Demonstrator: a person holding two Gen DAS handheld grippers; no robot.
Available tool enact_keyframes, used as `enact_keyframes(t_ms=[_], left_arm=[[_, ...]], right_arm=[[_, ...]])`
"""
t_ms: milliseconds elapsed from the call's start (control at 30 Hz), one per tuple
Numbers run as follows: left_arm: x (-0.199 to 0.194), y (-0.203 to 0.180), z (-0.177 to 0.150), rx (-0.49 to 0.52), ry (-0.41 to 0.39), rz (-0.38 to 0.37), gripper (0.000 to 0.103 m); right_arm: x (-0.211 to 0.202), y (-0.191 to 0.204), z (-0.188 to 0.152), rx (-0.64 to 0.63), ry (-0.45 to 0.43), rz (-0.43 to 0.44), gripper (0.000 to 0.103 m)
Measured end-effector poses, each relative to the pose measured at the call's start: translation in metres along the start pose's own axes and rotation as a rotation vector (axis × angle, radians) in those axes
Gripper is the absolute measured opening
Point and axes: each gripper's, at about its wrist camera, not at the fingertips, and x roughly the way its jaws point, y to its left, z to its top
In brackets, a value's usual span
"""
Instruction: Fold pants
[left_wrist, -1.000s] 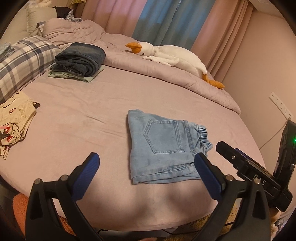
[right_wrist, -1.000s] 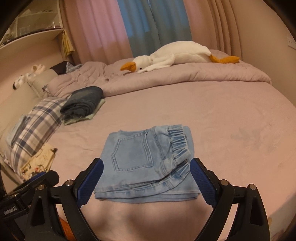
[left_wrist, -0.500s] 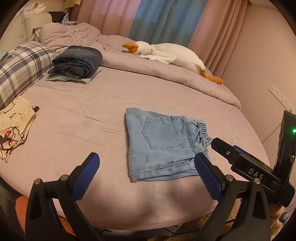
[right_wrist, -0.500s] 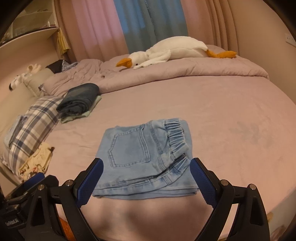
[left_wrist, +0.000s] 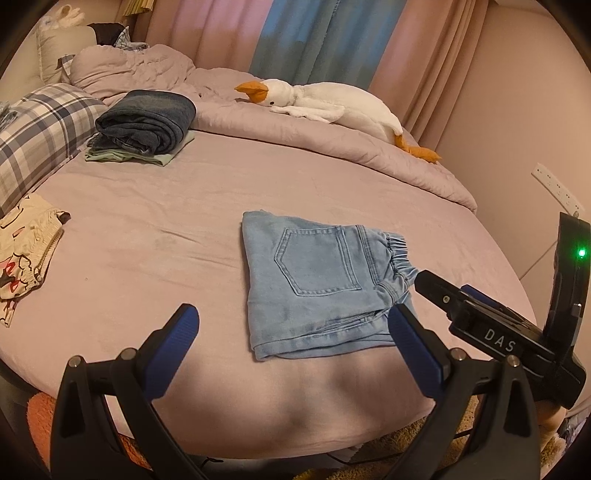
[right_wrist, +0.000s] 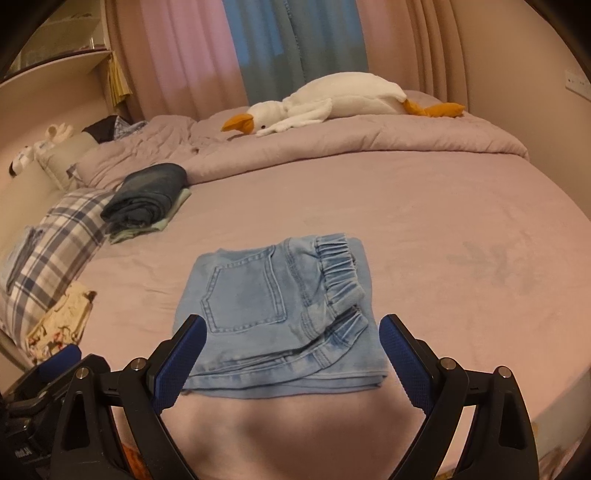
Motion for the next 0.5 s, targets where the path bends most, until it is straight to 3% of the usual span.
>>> enact_keyframes(t_ms=[500], left_arm=[[0.0041,0.0002,-0.0023,-0.007,0.012,0.002,0.102]], right_arm=[[0.0035,0.0001,-0.0017,0.0,0.011,-0.017,0.094]])
